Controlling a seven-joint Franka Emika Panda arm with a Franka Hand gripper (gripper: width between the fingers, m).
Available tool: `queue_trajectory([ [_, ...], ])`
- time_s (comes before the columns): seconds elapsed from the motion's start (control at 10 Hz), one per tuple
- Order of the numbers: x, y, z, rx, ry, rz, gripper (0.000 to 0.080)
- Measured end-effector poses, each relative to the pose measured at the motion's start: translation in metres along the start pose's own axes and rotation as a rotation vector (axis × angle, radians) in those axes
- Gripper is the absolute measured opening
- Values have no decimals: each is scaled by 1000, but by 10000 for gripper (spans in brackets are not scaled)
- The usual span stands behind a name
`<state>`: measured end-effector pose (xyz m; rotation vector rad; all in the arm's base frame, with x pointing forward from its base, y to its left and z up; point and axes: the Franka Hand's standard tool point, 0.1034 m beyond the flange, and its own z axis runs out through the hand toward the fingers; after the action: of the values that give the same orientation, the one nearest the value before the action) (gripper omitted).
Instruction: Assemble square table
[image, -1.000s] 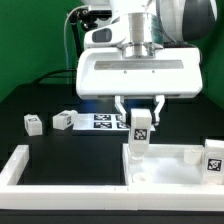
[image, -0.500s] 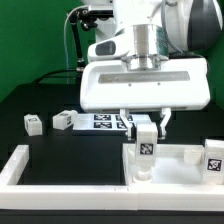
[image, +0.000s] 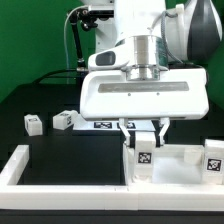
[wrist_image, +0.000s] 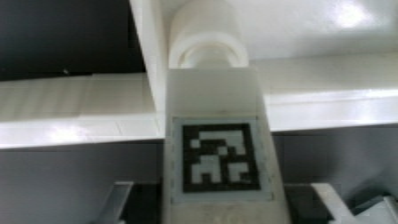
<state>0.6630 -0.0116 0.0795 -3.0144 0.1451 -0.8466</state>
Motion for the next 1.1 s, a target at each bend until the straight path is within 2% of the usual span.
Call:
queue_trajectory([
  [0.2, -2, 2, 1, -33, 71, -8, 291],
  [0.5, -2, 2, 0, -39, 85, -9, 291],
  [0.6, -3, 2, 0, -40, 85, -9, 507],
  [0.7, -3, 2, 0, -40, 85, -9, 507],
  [0.8, -3, 2, 0, -40, 84, -9, 623],
  [1.1, -3, 2, 0, -40, 84, -9, 648],
])
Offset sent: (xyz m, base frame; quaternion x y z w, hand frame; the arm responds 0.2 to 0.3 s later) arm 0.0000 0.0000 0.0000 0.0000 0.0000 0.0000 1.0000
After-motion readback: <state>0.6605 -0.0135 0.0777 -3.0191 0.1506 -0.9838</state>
